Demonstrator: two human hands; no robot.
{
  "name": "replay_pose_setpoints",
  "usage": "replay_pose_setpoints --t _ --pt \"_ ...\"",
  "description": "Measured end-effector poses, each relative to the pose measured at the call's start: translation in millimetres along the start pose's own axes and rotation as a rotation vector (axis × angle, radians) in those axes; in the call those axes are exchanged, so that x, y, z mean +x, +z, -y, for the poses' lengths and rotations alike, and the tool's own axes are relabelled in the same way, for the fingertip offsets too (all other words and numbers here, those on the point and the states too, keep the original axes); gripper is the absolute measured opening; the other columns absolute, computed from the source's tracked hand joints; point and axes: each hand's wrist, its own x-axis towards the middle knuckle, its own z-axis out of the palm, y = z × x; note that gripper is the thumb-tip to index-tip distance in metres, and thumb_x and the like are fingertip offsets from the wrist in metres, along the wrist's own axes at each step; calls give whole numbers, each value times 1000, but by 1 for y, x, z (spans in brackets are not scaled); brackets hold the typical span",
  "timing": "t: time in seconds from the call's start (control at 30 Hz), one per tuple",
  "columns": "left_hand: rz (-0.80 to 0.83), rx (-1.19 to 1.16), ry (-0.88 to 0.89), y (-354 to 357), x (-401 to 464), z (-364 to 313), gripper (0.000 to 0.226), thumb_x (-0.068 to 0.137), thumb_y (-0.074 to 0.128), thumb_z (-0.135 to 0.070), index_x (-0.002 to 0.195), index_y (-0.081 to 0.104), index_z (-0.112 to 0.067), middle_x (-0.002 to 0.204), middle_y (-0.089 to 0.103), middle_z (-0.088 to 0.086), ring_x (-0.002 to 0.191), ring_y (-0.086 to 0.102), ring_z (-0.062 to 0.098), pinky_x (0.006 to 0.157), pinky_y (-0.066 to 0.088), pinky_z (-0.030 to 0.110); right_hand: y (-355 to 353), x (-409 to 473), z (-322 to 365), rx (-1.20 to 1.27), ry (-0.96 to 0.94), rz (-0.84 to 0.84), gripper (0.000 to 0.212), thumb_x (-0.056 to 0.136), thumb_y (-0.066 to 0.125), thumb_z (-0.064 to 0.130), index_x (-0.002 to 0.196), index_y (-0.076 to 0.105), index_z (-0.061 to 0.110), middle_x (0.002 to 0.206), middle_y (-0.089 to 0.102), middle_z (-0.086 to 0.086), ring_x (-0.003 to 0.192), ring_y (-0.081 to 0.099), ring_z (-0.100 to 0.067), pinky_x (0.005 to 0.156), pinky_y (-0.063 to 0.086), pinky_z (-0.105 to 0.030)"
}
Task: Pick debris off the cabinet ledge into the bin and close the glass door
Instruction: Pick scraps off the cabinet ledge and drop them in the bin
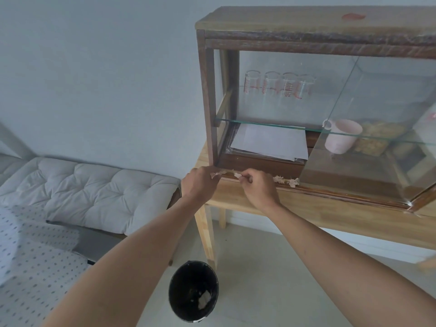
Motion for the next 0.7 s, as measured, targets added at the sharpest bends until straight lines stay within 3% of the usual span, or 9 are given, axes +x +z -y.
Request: replay_pose_setpoints --t 0.07,0.17,0.3,0.53,0.7 --pt "-11 -15 -11 -5 -8 4 28 101 59 -51 123 74 -45 95 77 -5 96 70 27 80 60 42 4 -5 3 30 -11 11 9 95 71 27 93 79 24 58 63 12 53 57 -9 54 39 -27" --pt "-9 -34 -52 -13 -23 18 27 101 59 -49 124 73 -45 85 74 -10 93 70 24 76 58 38 14 -10 10 79 -26 32 14 96 71 30 99 81 21 86 79 4 78 71 -16 71 55 -32" --pt "-26 -37 -106 -23 -41 42 28 100 60 -49 123 74 -43 73 63 -18 92 70 20 66 47 31 31 -20 23 108 -45 91 21 97 68 44 97 79 27 76 73 11 74 70 -18 66 54 -35" --pt "-72 -49 -203 -41 -73 77 24 99 59 -45 115 77 -41 90 77 -7 92 70 23 73 55 37 62 -32 43 95 -144 169 22 96 69 40 102 81 23 91 81 6 82 74 -15 71 58 -31" --pt "-78 -44 -289 -44 -94 106 24 100 56 -47 114 76 -43 87 76 -8 86 70 23 74 59 40 87 -42 57 99 -160 240 23 99 68 40 103 79 21 93 81 0 86 74 -19 74 59 -33"
